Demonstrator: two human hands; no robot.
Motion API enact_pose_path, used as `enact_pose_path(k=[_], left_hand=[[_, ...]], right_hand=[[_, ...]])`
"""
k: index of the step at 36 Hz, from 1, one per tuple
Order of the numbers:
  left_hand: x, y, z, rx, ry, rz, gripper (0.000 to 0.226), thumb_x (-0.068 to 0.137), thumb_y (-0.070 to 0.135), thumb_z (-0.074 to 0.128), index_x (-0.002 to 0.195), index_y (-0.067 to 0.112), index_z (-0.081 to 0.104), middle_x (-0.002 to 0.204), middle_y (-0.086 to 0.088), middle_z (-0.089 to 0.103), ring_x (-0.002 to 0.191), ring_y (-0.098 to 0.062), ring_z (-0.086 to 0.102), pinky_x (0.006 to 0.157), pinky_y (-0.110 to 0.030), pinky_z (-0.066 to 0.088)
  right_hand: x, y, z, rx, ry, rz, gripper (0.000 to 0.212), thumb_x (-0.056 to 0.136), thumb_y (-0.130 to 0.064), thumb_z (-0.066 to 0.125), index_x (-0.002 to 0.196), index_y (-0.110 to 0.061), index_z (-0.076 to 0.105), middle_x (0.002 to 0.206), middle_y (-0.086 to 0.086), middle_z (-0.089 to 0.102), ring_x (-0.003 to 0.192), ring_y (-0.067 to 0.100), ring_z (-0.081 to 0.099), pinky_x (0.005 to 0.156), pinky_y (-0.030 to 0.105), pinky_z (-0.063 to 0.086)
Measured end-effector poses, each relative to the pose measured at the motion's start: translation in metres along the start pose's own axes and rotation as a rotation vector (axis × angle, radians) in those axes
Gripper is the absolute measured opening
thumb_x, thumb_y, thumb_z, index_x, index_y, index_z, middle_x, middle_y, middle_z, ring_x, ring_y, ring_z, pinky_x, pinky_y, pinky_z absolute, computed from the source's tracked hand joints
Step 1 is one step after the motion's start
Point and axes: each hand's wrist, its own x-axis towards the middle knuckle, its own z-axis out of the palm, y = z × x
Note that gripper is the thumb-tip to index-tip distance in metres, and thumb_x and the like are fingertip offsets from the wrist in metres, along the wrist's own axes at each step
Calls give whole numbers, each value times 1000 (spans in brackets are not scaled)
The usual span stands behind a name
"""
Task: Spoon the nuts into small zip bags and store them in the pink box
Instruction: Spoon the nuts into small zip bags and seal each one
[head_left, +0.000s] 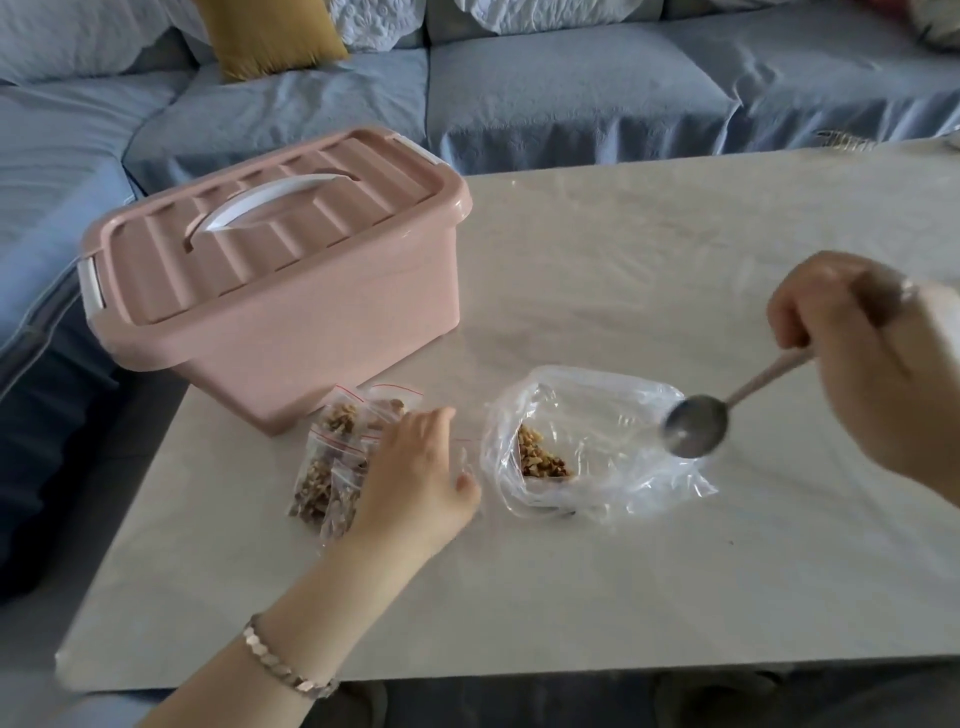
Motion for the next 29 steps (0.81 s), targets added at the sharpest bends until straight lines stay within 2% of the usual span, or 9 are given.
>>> enact_pose_path(k=[4, 7, 12, 15, 17, 18, 21, 25, 29], left_hand=[[-6, 7, 15, 111, -12, -96, 76, 85, 37, 55, 145, 13, 14, 151, -9, 16, 139, -28, 14, 114, -37, 13], [-12, 14, 26, 57, 113, -232, 91, 71, 31, 76, 141, 0, 27, 139, -28, 34, 128, -46, 33, 106, -51, 29], [-7, 33, 35, -81, 77, -420, 99, 82, 34, 67, 146, 6, -2, 142, -21, 27, 131, -33, 27, 108, -37, 25], [4, 37, 48, -12, 99, -364, 100, 69, 27, 78, 142, -6, 19, 121, -26, 48, 107, -38, 52, 86, -39, 47], [9, 37, 59, 2, 127, -357, 93, 60, 21, 83, 134, -12, 36, 98, -27, 57, 82, -39, 59, 64, -38, 52], [10, 38, 61, -7, 121, -351, 89, 62, 18, 80, 134, -12, 37, 96, -27, 57, 79, -39, 59, 63, -38, 51], [9, 38, 66, -17, 56, -324, 84, 70, 12, 69, 138, -12, 27, 106, -27, 53, 91, -39, 55, 78, -40, 47], [2, 26, 81, 67, 90, -290, 82, 54, 15, 79, 122, -16, 47, 89, -27, 58, 76, -41, 58, 68, -44, 51], [-3, 22, 87, 21, 91, -317, 77, 74, 23, 67, 135, -9, 33, 118, -30, 50, 107, -46, 51, 91, -51, 44]], right_hand=[[-8, -1, 15, 136, 106, 159, 43, 85, -43, 25, 63, -16, 50, 55, 3, 54, 46, 23, 42, 44, 26, 36], [-25, 5, 37, 162, 96, 207, 44, 88, -45, 25, 64, -19, 51, 54, -3, 58, 46, 14, 49, 44, 14, 36], [-48, 28, 63, 228, 111, 346, 36, 95, -38, 36, 70, -21, 56, 58, -8, 65, 46, 14, 52, 48, 16, 40], [-58, 36, 68, 220, 131, 377, 32, 96, -35, 41, 72, -22, 58, 64, -11, 67, 47, 13, 53, 49, 13, 41], [-62, 40, 69, 223, 139, 409, 30, 98, -29, 43, 72, -24, 59, 66, -12, 67, 49, 12, 53, 50, 14, 42], [-64, 41, 69, 223, 142, 421, 30, 97, -28, 43, 72, -24, 59, 67, -12, 67, 49, 12, 53, 51, 15, 42], [-70, 43, 69, 221, 126, 436, 28, 96, -26, 45, 73, -26, 60, 68, -12, 67, 49, 7, 53, 51, 14, 42], [-79, 48, 72, 250, 99, 476, 27, 95, -26, 46, 73, -26, 62, 68, -12, 68, 50, 8, 52, 51, 12, 42], [-85, 49, 76, 288, 92, 506, 25, 95, -25, 47, 75, -26, 62, 70, -12, 68, 52, 9, 53, 52, 11, 42]])
